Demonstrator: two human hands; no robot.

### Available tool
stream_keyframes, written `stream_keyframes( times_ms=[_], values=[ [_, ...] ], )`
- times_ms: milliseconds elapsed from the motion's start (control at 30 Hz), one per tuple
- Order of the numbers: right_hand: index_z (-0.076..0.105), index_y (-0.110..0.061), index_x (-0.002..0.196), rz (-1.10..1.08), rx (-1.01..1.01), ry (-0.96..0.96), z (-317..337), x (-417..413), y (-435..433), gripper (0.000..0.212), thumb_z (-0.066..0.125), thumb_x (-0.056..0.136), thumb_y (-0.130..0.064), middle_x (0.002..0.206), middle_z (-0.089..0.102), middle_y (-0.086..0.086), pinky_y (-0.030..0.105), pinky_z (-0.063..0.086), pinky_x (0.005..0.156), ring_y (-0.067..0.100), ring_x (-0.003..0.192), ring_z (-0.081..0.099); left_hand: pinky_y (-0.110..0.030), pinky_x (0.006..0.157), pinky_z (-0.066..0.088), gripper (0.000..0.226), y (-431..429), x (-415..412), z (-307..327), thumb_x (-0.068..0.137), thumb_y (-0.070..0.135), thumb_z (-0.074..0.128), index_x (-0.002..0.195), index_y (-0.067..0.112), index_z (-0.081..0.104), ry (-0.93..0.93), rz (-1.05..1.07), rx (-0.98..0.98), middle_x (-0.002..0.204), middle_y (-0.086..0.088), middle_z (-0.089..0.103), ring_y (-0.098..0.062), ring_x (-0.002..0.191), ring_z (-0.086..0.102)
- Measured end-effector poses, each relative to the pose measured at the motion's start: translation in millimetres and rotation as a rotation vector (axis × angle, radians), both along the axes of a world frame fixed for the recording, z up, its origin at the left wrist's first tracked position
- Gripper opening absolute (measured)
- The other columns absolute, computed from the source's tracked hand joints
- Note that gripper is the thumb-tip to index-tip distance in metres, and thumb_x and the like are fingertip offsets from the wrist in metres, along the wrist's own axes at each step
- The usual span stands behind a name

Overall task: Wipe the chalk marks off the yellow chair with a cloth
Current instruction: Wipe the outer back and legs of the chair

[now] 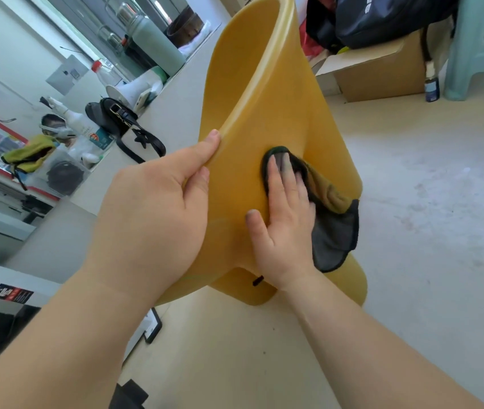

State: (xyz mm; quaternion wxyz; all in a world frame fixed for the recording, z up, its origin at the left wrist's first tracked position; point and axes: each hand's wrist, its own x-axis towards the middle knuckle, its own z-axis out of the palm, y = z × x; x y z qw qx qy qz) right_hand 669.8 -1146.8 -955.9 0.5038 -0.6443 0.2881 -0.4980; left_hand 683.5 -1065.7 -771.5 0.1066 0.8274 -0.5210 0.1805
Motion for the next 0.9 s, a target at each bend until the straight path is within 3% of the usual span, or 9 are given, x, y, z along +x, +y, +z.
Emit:
stream_keyframes(
  times_ms=[67, 133, 200, 267, 400, 533, 633, 767, 900],
  values=[
    [0.014, -0.049, 0.158, -0.015, 0.059, 0.004, -35.8, 6.6, -29.0, 0.082, 0.011, 0.086, -0.089, 0.168, 0.020, -0.012, 0.064, 0.021, 0.119, 0.019, 0.155, 0.020, -0.012, 0.059, 0.038, 0.039, -3.8, -7.8, 2.2, 0.102, 0.032, 0.048, 0.139, 0.045, 0.055, -0.045, -0.003, 0.016, 0.075, 0.010, 0.065, -0.006, 0.070, 0.057],
    [0.026, -0.048, 0.155, 0.009, 0.262, 0.044, -71.9, 10.0, -43.5, 0.088, 0.010, 0.081, -0.093, 0.163, 0.033, -0.013, 0.064, 0.023, 0.118, 0.017, 0.151, 0.029, -0.017, 0.082, 0.040, 0.046, -15.0, -14.9, 5.9, 0.103, 0.036, 0.047, 0.148, 0.042, 0.043, -0.098, -0.003, 0.098, 0.115, 0.007, 0.068, -0.008, 0.099, 0.061],
    [0.026, -0.052, 0.153, 0.041, 0.485, 0.134, -108.7, 6.0, -41.2, 0.090, 0.005, 0.076, -0.095, 0.161, 0.035, -0.015, 0.066, 0.019, 0.119, 0.020, 0.150, 0.029, -0.024, 0.107, 0.025, 0.056, -33.3, -18.9, 7.8, 0.102, 0.039, 0.046, 0.155, 0.036, 0.030, -0.170, -0.021, 0.220, 0.153, 0.005, 0.046, -0.019, 0.137, 0.043],
    [0.021, -0.049, 0.155, 0.077, 0.625, 0.219, -137.4, 2.6, -31.2, 0.089, 0.001, 0.079, -0.089, 0.165, 0.028, -0.009, 0.067, 0.017, 0.119, 0.025, 0.152, 0.023, -0.025, 0.113, 0.009, 0.060, -56.4, -20.5, 6.5, 0.102, 0.039, 0.045, 0.158, 0.030, 0.025, -0.256, -0.069, 0.306, 0.165, 0.002, 0.025, -0.022, 0.150, 0.025],
    [0.019, -0.041, 0.158, 0.007, 0.629, 0.260, -98.6, 2.6, -14.1, 0.090, -0.001, 0.078, -0.077, 0.168, 0.018, -0.008, 0.069, 0.012, 0.118, 0.030, 0.154, 0.012, -0.038, 0.121, 0.014, 0.059, -92.3, -17.5, -6.3, 0.101, 0.037, 0.042, 0.157, 0.022, 0.029, -0.402, -0.168, 0.401, 0.166, -0.010, 0.019, -0.030, 0.152, 0.020],
    [0.011, -0.045, 0.159, 0.052, 0.308, 0.063, -25.9, 2.0, -1.9, 0.088, 0.000, 0.082, -0.085, 0.169, 0.009, -0.017, 0.054, -0.008, 0.120, 0.017, 0.156, -0.001, -0.044, 0.120, 0.021, 0.057, -102.2, -10.8, -16.6, 0.100, 0.033, 0.043, 0.154, 0.017, 0.036, -0.440, -0.212, 0.371, 0.164, -0.016, 0.024, -0.033, 0.151, 0.025],
    [0.021, -0.044, 0.158, 0.055, 0.157, 0.023, -44.4, 3.7, -26.8, 0.082, 0.007, 0.087, -0.083, 0.167, 0.021, -0.016, 0.052, 0.001, 0.122, 0.018, 0.156, 0.012, -0.035, 0.120, 0.017, 0.053, -101.6, -7.0, -17.0, 0.099, 0.028, 0.043, 0.150, 0.013, 0.044, -0.414, -0.231, 0.317, 0.161, -0.018, 0.031, -0.034, 0.149, 0.030],
    [0.040, -0.052, 0.146, 0.093, 0.666, 0.159, -119.8, 1.7, -58.4, 0.077, 0.009, 0.080, -0.077, 0.157, 0.043, -0.010, 0.061, 0.018, 0.119, 0.025, 0.148, 0.032, -0.037, 0.121, 0.020, 0.048, -102.4, -1.0, -15.3, 0.096, 0.020, 0.049, 0.142, 0.010, 0.055, -0.448, -0.268, 0.315, 0.155, -0.020, 0.040, -0.036, 0.145, 0.036],
    [0.032, -0.044, 0.154, 0.014, 0.912, 0.189, -119.5, 3.1, -30.4, 0.097, 0.003, 0.067, -0.077, 0.167, 0.024, -0.007, 0.069, 0.007, 0.117, 0.030, 0.155, 0.011, -0.043, 0.120, 0.027, 0.042, -101.0, 5.3, -18.2, 0.096, 0.013, 0.051, 0.136, 0.007, 0.060, -0.468, -0.306, 0.272, 0.151, -0.021, 0.046, -0.038, 0.142, 0.040]
  ],
)
